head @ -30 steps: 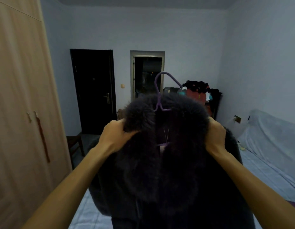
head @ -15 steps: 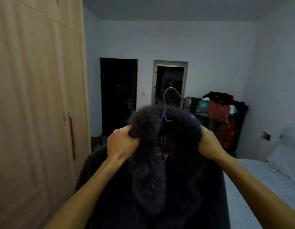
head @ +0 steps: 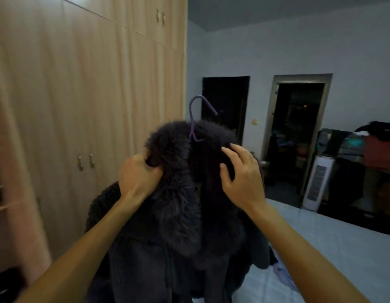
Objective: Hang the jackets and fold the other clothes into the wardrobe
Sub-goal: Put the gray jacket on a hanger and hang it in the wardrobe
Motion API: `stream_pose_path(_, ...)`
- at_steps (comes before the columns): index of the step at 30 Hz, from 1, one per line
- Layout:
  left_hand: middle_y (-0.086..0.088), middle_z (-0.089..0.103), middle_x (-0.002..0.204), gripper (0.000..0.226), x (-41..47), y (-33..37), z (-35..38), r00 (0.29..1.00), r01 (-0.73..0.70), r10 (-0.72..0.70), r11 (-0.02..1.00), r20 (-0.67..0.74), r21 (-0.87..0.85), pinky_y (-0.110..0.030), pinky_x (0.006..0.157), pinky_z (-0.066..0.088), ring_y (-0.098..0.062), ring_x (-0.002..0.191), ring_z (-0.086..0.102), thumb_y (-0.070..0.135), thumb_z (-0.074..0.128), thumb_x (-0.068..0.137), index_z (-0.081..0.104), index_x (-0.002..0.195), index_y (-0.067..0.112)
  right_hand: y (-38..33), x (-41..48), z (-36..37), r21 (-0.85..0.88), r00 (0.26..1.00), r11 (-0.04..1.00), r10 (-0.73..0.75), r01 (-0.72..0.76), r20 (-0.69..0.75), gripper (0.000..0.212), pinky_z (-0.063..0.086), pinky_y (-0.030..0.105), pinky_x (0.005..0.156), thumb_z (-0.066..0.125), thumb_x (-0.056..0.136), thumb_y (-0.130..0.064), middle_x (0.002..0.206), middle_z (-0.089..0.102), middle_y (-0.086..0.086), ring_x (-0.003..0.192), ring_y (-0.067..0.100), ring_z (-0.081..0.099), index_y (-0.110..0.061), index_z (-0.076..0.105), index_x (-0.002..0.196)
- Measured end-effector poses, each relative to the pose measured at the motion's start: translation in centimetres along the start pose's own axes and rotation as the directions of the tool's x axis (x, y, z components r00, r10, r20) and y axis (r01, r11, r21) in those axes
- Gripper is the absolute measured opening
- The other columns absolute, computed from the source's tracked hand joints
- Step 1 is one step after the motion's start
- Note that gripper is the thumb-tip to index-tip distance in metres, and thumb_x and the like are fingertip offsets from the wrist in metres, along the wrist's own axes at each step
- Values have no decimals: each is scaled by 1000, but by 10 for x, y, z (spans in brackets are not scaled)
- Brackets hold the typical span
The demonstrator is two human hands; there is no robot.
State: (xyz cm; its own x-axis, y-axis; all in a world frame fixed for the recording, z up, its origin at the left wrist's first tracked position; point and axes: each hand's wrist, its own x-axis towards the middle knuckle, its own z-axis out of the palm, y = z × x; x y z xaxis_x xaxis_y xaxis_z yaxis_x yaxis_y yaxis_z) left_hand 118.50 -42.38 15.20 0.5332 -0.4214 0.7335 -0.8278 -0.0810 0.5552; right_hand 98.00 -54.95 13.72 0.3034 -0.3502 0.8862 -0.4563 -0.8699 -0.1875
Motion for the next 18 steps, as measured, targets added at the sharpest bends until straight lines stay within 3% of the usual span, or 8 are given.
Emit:
stream_pose_path(7, -15, 65, 69, 28, -32, -22, -97, 980, 138, -95, 959, -176, 250, -30, 53, 32, -39, 73, 62, 41, 57, 73, 65, 75, 14, -92, -12, 34, 204, 982, 967, -171, 152, 81, 41, 32, 40, 110, 50, 92, -31, 140, 48, 7, 134, 24, 38, -17, 53, 131)
stream_pose_path(13, -13, 68, 73, 15, -52, -59, -193, 935, 281, -153, 871, -319, 404, -32, 57, 36, -40, 75, 62, 30, 66, 73, 68, 78, 16, -186, -20, 69, 396, 953, 891, -284, 223, 103, 43, 36, 39, 107, 43, 94, -35, 142, 46, 5, 131, 23, 41, -18, 51, 133)
stream_pose_path(18, -8, 66, 70, 14, -64, -93, -277, 896, 374, -188, 807, -403, 456, -32, 57, 35, -38, 73, 60, 29, 65, 73, 65, 74, 15, -274, -22, 101, 506, 921, 820, -371, 267, 116, 44, 31, 35, 108, 42, 95, -36, 143, 45, 5, 131, 21, 42, -19, 50, 135)
